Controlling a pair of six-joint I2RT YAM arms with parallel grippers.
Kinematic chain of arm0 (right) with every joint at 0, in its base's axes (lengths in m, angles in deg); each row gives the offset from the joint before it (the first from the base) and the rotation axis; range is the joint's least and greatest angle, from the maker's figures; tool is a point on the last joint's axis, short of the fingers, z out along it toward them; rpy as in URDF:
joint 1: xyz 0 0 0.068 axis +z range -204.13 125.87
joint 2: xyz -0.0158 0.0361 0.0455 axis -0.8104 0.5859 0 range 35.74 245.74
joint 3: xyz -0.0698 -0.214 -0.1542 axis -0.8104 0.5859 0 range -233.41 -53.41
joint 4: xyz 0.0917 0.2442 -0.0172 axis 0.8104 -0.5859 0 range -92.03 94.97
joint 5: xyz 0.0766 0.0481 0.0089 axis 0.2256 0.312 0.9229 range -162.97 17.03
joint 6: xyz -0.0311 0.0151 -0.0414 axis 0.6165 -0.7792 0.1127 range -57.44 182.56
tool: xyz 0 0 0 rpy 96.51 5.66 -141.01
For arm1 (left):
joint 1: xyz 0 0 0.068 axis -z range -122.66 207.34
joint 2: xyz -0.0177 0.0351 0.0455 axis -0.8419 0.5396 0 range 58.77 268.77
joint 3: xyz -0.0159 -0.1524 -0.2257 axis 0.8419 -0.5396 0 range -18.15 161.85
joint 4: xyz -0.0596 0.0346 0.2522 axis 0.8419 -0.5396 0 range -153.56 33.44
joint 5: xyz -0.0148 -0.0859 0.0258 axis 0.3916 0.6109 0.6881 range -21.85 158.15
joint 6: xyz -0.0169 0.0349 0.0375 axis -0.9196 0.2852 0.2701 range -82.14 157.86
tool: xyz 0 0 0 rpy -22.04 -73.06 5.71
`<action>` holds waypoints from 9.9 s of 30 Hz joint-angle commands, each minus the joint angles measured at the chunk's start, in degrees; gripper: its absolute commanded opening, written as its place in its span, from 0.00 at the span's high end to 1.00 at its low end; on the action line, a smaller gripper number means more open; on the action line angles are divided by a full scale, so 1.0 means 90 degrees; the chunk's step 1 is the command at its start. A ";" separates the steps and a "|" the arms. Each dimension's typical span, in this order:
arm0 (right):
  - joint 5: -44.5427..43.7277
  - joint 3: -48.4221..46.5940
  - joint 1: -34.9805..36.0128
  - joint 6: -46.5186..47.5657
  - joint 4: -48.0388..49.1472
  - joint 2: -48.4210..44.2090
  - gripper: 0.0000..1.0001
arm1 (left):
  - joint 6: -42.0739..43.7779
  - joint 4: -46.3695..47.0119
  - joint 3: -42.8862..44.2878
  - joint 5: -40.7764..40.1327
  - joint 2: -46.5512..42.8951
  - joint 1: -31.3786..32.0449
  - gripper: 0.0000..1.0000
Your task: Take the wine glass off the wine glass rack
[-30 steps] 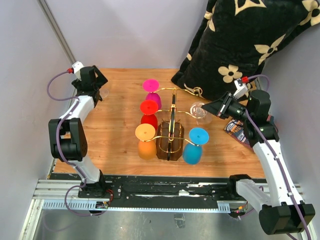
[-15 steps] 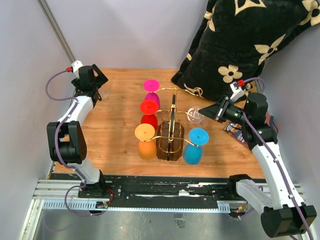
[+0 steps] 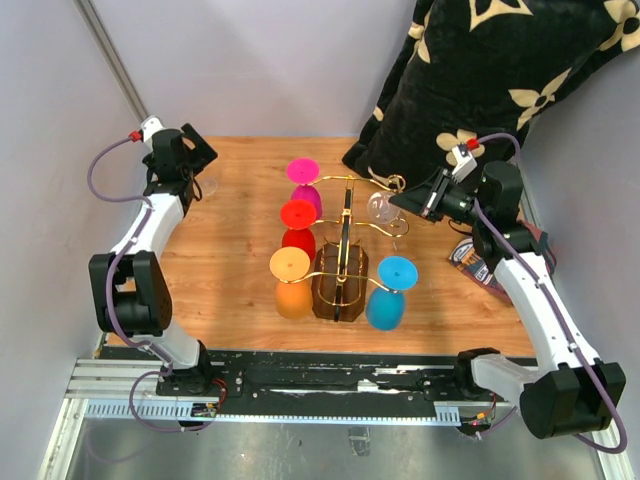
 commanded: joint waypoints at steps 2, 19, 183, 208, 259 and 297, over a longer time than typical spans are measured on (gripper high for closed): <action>0.0045 -0.0586 -0.0403 0.0035 0.0515 -0.0120 0.99 | -0.0033 -0.0163 0.0045 0.0197 -0.0327 0.0019 0.00; 0.0596 -0.2694 -0.0419 0.1576 -0.0603 -0.0303 0.99 | -0.0214 -0.1412 0.0948 0.1838 -0.0988 0.0016 0.05; -0.2962 -0.1230 0.3274 0.7006 -0.0535 -0.0575 0.01 | 0.5609 0.9467 -0.2366 -0.5224 0.2511 0.0621 0.24; -0.2932 -0.1306 0.3054 0.6735 -0.0665 -0.0612 0.00 | 0.5141 0.6902 -0.1672 -0.5510 0.1936 0.0702 0.00; -0.3408 -0.3129 0.2050 0.3556 -0.3162 0.0398 0.40 | -0.0751 -0.3276 0.2720 0.4791 0.0057 0.1415 0.42; -0.1142 -0.0308 0.0720 0.1782 -0.4038 -0.2197 0.54 | -0.0873 -0.2661 0.1724 0.5389 -0.0003 0.1871 0.65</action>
